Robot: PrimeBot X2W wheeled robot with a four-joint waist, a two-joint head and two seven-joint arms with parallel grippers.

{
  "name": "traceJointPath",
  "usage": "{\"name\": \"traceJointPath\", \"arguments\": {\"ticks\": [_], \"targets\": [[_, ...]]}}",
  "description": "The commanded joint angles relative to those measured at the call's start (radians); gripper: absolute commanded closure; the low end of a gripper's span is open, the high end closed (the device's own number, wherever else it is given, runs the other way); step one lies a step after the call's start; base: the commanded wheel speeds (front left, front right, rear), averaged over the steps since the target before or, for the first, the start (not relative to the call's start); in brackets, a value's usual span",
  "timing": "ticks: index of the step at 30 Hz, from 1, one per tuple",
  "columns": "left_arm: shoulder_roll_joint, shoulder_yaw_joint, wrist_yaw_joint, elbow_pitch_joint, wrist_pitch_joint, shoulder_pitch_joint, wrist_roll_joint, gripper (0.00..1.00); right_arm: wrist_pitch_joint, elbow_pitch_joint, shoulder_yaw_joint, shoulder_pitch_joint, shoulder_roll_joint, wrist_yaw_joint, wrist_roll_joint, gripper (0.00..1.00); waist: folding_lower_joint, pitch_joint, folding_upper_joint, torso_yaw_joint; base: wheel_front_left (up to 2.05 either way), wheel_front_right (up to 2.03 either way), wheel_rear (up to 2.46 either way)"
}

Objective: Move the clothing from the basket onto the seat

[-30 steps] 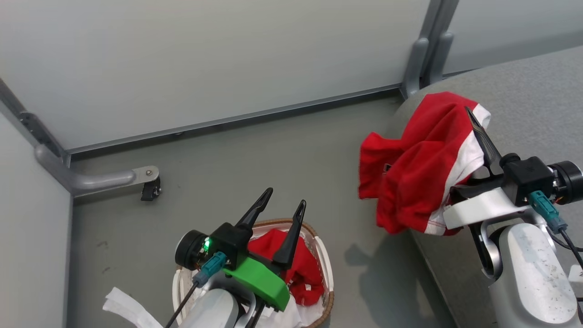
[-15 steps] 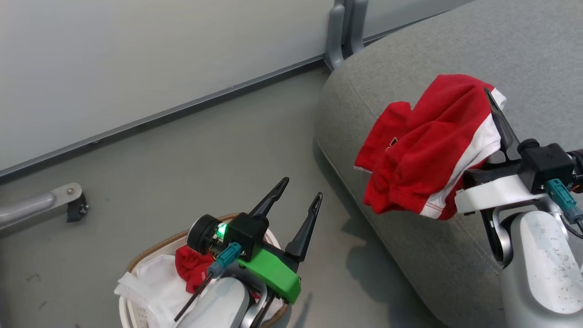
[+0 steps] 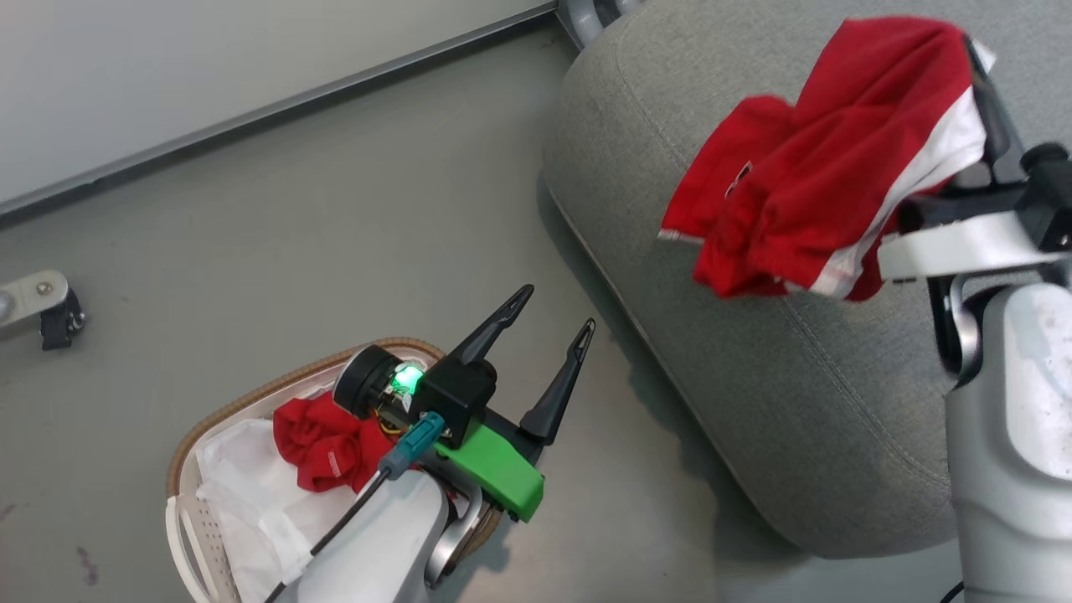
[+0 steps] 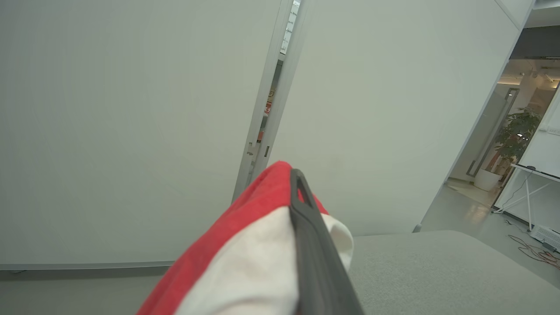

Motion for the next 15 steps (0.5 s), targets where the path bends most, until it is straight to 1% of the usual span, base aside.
{"name": "traceJointPath", "arguments": {"ticks": [1,3,7,10,15], "targets": [[0.015,0.0,-0.003,-0.006,-0.001,-0.025,0.006,0.0,0.0,0.008,-0.021,-0.05,-0.002,-0.001,-0.023,1.0,0.0,0.07,-0.0001,0.029,0.0,0.0,0.0],[0.022,-0.004,-0.003,-0.009,-0.001,-0.043,0.013,0.0,0.0,0.027,-0.052,-0.122,-0.009,-0.001,-0.049,1.0,0.0,0.107,-0.0001,0.045,0.0,0.0,0.0],[0.04,-0.001,-0.003,-0.018,-0.001,-0.082,0.027,0.0,0.0,0.069,-0.098,-0.274,-0.062,-0.001,-0.077,1.0,0.0,0.193,-0.0001,0.078,0.0,0.0,0.0],[0.051,-0.003,-0.003,-0.028,-0.001,-0.11,0.043,0.0,0.0,0.121,-0.151,-0.391,-0.094,-0.001,-0.045,1.0,0.0,0.26,-0.0001,0.104,0.0,0.0,0.0],[0.067,0.01,-0.003,-0.053,-0.001,-0.147,0.062,0.0,0.0,0.196,-0.199,-0.522,-0.19,-0.001,-0.079,1.0,0.0,0.353,-0.0001,0.145,0.0,0.0,0.0]]}}
